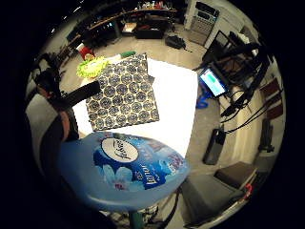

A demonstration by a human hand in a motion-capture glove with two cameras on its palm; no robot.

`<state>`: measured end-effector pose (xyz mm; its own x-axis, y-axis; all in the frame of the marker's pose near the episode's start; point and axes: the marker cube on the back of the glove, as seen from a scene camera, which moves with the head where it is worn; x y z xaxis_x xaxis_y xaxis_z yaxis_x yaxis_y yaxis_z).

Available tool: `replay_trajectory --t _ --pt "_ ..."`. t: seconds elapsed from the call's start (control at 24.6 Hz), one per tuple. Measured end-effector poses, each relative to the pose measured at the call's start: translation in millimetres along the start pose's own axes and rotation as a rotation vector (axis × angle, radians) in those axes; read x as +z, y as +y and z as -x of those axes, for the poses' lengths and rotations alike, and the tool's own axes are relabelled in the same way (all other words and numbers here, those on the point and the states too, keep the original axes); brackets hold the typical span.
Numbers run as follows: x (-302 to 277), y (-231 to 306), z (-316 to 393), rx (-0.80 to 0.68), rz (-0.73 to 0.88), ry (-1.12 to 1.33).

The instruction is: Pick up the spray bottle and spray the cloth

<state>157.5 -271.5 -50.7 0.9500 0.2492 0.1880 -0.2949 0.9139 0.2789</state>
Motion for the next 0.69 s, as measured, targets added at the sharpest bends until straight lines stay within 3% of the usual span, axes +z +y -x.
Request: replay_trajectory --t 0.37,0.69 --pt "38.2 -8.8 -12.0 0.054 0.086 0.25" --pt "50.0 -28.5 17.9 -0.023 0.186 0.486"
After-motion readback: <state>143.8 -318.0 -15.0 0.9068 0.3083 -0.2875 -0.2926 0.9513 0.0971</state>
